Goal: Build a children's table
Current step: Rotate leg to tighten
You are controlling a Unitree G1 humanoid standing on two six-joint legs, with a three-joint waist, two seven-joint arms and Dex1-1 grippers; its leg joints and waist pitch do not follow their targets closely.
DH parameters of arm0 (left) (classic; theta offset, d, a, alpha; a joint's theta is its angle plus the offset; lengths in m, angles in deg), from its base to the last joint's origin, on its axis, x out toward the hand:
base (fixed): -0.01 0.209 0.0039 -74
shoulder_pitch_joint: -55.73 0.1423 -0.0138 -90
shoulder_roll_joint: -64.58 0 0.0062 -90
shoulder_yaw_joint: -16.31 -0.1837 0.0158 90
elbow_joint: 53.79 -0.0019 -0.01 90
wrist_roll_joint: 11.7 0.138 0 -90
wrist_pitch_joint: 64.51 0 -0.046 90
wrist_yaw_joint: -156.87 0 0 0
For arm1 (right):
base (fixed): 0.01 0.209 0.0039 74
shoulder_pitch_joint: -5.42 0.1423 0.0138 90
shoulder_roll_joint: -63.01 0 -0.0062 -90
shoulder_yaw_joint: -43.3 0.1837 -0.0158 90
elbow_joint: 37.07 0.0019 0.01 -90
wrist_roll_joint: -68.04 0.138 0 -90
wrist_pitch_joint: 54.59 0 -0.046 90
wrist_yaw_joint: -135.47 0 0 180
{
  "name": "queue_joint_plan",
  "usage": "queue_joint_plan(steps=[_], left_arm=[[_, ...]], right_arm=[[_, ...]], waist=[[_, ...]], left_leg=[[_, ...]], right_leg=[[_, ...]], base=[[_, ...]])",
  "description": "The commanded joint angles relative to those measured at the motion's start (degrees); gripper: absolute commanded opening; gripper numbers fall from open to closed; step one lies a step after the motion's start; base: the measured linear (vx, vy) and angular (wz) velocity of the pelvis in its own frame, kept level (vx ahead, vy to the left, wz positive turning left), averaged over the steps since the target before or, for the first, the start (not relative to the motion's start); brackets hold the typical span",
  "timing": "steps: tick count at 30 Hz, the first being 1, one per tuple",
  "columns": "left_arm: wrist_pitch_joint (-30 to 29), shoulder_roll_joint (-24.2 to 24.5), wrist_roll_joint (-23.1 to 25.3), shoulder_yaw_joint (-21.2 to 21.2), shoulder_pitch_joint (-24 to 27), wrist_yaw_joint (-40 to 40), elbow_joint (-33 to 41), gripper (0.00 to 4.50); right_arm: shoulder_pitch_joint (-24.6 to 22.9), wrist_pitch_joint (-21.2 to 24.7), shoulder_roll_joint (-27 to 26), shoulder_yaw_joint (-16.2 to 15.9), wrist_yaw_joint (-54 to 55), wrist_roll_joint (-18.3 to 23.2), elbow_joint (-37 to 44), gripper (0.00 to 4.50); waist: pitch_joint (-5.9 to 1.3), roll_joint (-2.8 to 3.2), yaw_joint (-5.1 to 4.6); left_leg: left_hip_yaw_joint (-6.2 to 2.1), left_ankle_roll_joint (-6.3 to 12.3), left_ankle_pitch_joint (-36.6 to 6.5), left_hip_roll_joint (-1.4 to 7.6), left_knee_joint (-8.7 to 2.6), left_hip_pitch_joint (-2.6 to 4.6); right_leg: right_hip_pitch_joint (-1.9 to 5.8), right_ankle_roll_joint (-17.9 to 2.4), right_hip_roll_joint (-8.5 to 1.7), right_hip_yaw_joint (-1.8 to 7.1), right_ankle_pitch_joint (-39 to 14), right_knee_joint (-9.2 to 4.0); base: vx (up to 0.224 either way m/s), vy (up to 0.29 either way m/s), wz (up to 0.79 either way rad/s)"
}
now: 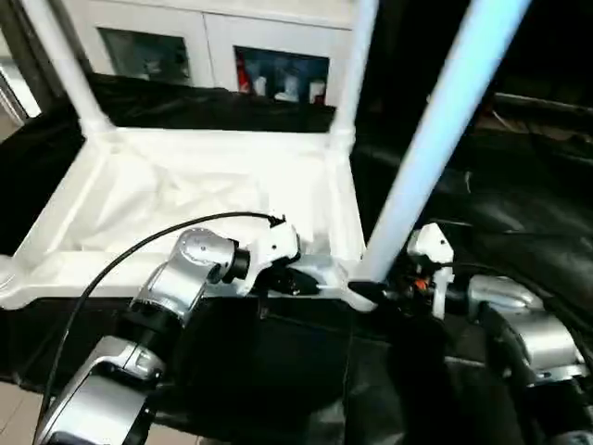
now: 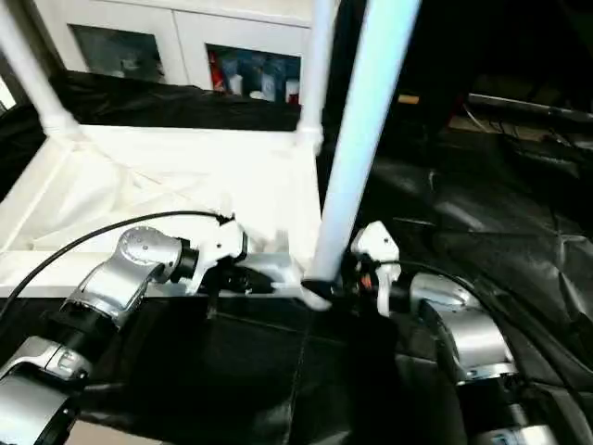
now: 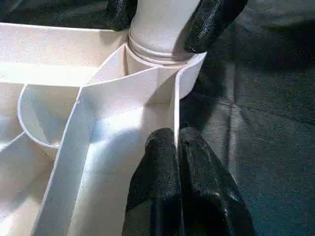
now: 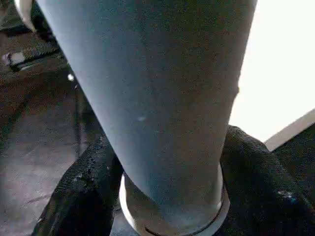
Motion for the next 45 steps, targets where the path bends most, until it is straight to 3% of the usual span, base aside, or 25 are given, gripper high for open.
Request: queue_joint_plan(steps=[1,4,7,14,17,22,24,28,30,34,35,36,37,40,41,42,45], left_arm=[[-0.9,-0.2,-0.7,-2.0,1.1,-1.4,-0.1,0.0],[-0.5,-0.1,-0.6,-1.9,1.2,-1.3,-0.1,0.0],[-0.1,-0.2,-0.5,-1.5,1.3,-1.1,-0.1,0.0],[-0.1,-0.7,-0.3,-1.1,1.1,1.1,-0.6,0.0],[1.0,-2.4,1.2,-0.1,0.1,7.3,-3.0,0.0],[0.1,-6.5,3.3,0.9,-1.9,17.6,-7.0,0.0],[-2.2,-9.6,4.4,1.0,-3.3,23.3,-8.8,0.0],[-4.0,-13.4,5.3,1.1,-5.1,29.0,-11.2,0.0],[-4.7,-15.5,5.7,0.9,-5.5,30.8,-11.7,0.0],[-4.7,-17.9,6.5,-1.3,-4.9,29.9,-11.0,0.0],[-4.7,-18.0,6.5,-1.6,-4.8,29.6,-10.9,0.0],[-4.5,-17.9,6.6,-1.8,-4.8,29.2,-11.1,0.0],[-4.5,-17.9,6.6,-1.8,-4.8,29.2,-11.1,0.0],[-3.7,-16.0,6.2,-1.8,-4.9,26.8,-11.1,0.0],[-3.6,-15.8,6.2,-1.7,-4.9,26.5,-11.1,0.0],[-3.2,-14.8,5.9,-1.6,-4.8,25.2,-11.0,0.0],[-1.9,-12.8,5.5,-1.5,-4.4,21.7,-10.2,0.0]], right_arm=[[-0.2,-0.3,0.1,-1.4,-1.1,-0.8,-0.4,2.95],[0.5,-0.4,-0.1,-1.9,-1.1,-1.0,-1.2,2.95],[0.6,-0.4,-0.4,-2.6,-0.9,-1.1,-1.6,2.67],[-0.6,0.3,-1.4,-2.6,-0.2,-1.2,-1.7,2.43],[-1.5,-0.5,-3.3,-1.8,4.7,-2.2,-3.2,2.41],[-2.0,1.1,-9.3,1.7,18.0,-3.5,-6.0,2.41],[-1.6,3.5,-14.9,5.0,30.2,-4.4,-8.2,2.41],[0.1,3.7,-20.6,7.5,43.0,-6.5,-11.5,2.4],[1.4,2.8,-23.0,8.0,47.3,-7.3,-13.3,2.4],[3.2,0.8,-25.9,6.4,49.3,-9.0,-14.6,2.4],[3.3,0.5,-26.0,5.8,48.9,-9.4,-14.5,2.4],[3.5,-0.3,-25.9,5.1,48.2,-9.9,-14.5,2.95],[3.5,-0.3,-25.9,5.1,48.2,-9.9,-14.5,3.09],[4.0,-2.0,-24.1,3.4,44.9,-10.5,-14.2,3.08],[4.0,-2.1,-23.9,3.4,44.4,-10.4,-14.0,3.31],[3.9,-2.3,-22.8,3.2,41.8,-9.7,-13.2,3.52],[3.7,-3.0,-19.8,3.1,35.3,-8.2,-11.5,3.52]], waist=[[-3.49,-0.76,0.11],[-3.47,-0.9,0.09],[-3.48,-0.93,0.09],[-3.67,-1.12,0.17],[-3.57,-1.15,0.13],[-3.16,-1.15,-0.29],[-3.05,-1.2,-0.48],[-3.01,-1.07,-0.86],[-2.98,-0.88,-0.93],[-2.77,-0.65,-1.38],[-2.79,-0.57,-1.44],[-2.86,-0.54,-1.68],[-2.87,-0.44,-1.9],[-2.92,-0.51,-2.17],[-2.97,-0.55,-2.14],[-3.05,-0.68,-2.2],[-3.06,-0.88,-2.04]], left_leg=[[-0.86,6.49,-7.7,3.49,-3.33,0.63],[-0.82,4.94,-9.2,3.46,-3.39,0.67],[-0.85,4.47,-9.4,3.34,-3.25,0.45],[-0.82,5.07,-7.7,3.26,-2.98,0.37],[-0.81,4.91,-8.3,3.25,-3.03,0.47],[-1.22,0.68,-16.5,3.19,-3.72,0.96],[-1.46,-0.49,-18.8,3.04,-3.95,1.08],[-1.8,-1.71,-21.6,2.73,-4.04,1.36],[-1.92,-1.66,-22.6,2.73,-4.1,1.64],[-2.23,-1.76,-26.5,2.69,-4.44,1.88],[-2.28,-1.81,-27.1,2.73,-4.48,2.05],[-2.35,-1.8,-27.6,2.76,-4.56,2.07],[-2.42,-1.79,-27.8,2.85,-4.76,1.88],[-2.4,-1.55,-27.7,2.93,-5.0,1.6],[-2.4,-1.45,-27.7,2.9,-4.96,1.63],[-2.3,-1.0,-26.9,2.91,-4.97,1.38],[-1.95,0.5,-24.7,2.87,-4.74,1.15]], right_leg=[[3.09,-16.0,-3.6,2.6,-7.9,-2.87],[2.94,-15.1,-3.55,2.69,-9.9,-3.01],[2.97,-14.4,-3.64,2.78,-10.6,-2.97],[2.95,-14.2,-3.58,2.77,-9.4,-2.69],[2.76,-14.0,-3.49,2.72,-10.4,-2.87],[2.1,-9.9,-3.51,2.6,-23.5,-4.47],[1.86,-8.0,-3.48,2.52,-27.0,-4.86],[1.44,-5.4,-3.62,2.26,-32.9,-5.78],[1.21,-4.8,-3.6,2.1,-33.5,-6.11],[1.15,-3.8,-3.47,1.62,-34.4,-6.77],[1.07,-3.7,-3.49,1.62,-34.5,-6.82],[1.12,-4.0,-3.5,1.64,-33.4,-6.82],[1.28,-4.4,-3.44,1.67,-31.9,-6.69],[1.49,-5.8,-3.46,1.89,-28.5,-6.34],[1.54,-5.9,-3.46,1.87,-28.2,-6.31],[1.73,-6.3,-3.56,2.03,-27.2,-6.14],[1.91,-7.1,-3.81,2.28,-26.6,-6.18]], base=[[0.0,0.0,0.0],[0.0,0.0,0.0],[0.0,0.0,0.0],[0.0,0.0,0.0],[0.0,0.0,0.0],[0.0,0.0,0.0],[0.0,0.0,0.0],[0.0,0.0,0.0],[0.0,0.0,0.0],[0.0,0.0,0.0],[0.0,0.0,0.0],[0.0,0.0,0.0],[0.0,0.0,0.0],[0.0,0.0,0.0],[0.0,0.0,0.0],[0.0,0.0,0.0],[0.0,0.0,0.0]])
